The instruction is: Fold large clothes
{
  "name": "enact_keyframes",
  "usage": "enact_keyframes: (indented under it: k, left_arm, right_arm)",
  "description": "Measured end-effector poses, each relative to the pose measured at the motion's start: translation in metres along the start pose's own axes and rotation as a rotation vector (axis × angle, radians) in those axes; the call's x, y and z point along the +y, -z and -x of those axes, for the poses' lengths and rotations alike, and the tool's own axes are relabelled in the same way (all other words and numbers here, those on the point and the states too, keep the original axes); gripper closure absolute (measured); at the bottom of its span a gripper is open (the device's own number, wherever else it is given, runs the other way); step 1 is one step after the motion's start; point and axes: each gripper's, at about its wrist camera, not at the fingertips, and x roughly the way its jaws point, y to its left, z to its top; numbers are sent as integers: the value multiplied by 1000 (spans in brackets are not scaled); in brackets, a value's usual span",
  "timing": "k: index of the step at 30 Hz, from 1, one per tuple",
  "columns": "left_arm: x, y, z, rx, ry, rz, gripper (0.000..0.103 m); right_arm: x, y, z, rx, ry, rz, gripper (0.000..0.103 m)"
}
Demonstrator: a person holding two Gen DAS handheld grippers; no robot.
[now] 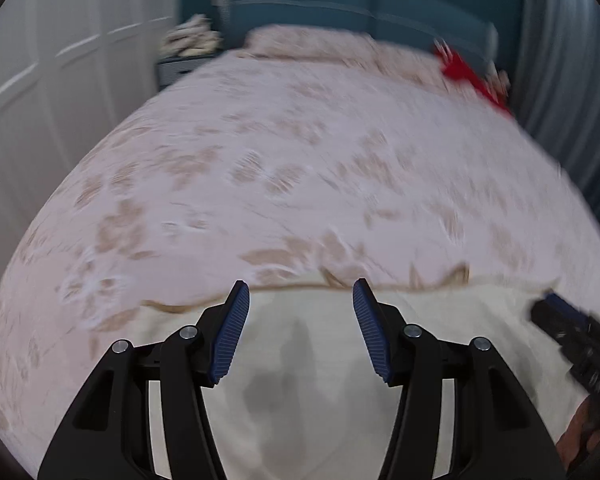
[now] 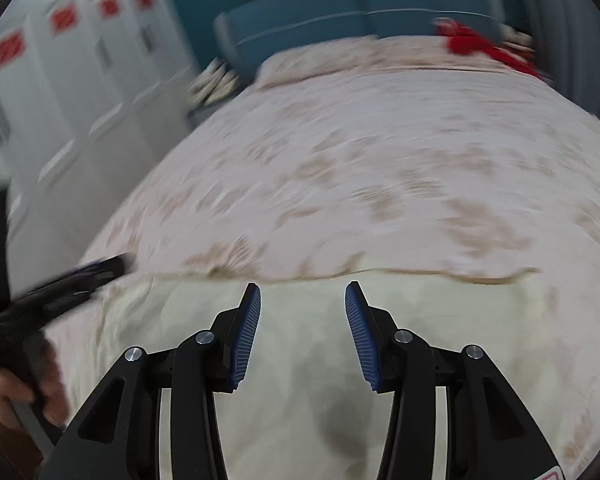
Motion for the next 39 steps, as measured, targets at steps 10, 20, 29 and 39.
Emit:
enact_keyframes:
  k: [10,20,29,39]
  left_arm:
    - [-13,35,-73,132,-3,49,50]
    - [-28,47,-89,88,-53,-20,35]
    - [-29,50,-93,63,-67,-16,35]
    - [-31,54,-96,31,-100,-17,35]
  right_arm:
    - [-11,19,-78,172,29,-58,65]
    - [-2,36,-99,151,89,14,63]
    - [-5,39,-102,120,82,4,63]
    - [-6,42,-103,100,82,4,63]
